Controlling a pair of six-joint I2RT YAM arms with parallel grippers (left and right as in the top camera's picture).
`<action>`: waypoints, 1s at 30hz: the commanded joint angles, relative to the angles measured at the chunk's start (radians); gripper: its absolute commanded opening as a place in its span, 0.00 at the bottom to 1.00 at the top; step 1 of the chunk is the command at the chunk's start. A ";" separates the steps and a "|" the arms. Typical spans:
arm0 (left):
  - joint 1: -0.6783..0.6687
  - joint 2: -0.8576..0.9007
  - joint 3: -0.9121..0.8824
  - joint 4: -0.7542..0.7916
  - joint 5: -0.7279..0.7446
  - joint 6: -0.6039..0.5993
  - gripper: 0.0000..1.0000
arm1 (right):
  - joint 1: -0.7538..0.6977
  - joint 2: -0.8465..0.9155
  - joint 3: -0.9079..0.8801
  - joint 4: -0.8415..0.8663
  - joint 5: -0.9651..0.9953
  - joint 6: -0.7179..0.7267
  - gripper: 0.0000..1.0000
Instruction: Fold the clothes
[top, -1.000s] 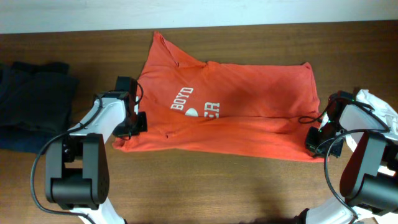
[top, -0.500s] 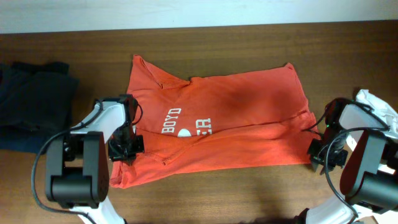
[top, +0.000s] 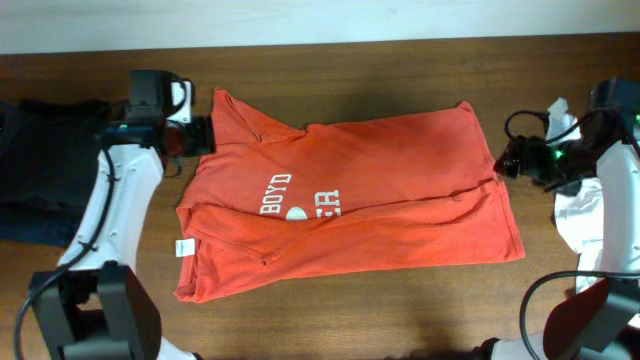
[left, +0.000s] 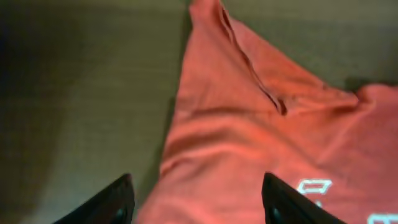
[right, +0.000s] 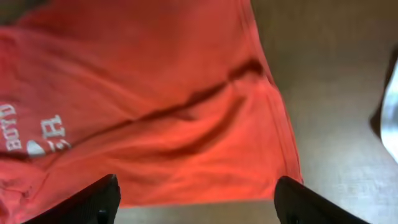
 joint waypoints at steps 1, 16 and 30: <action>0.063 0.074 0.007 0.121 0.161 0.061 0.66 | 0.054 0.004 0.011 0.078 -0.043 -0.028 0.85; 0.060 0.504 0.007 0.736 0.316 0.003 0.64 | 0.135 0.077 0.010 0.304 -0.041 -0.024 0.97; 0.041 0.559 0.007 0.734 0.485 -0.113 0.00 | 0.135 0.282 0.010 0.720 -0.036 -0.024 0.87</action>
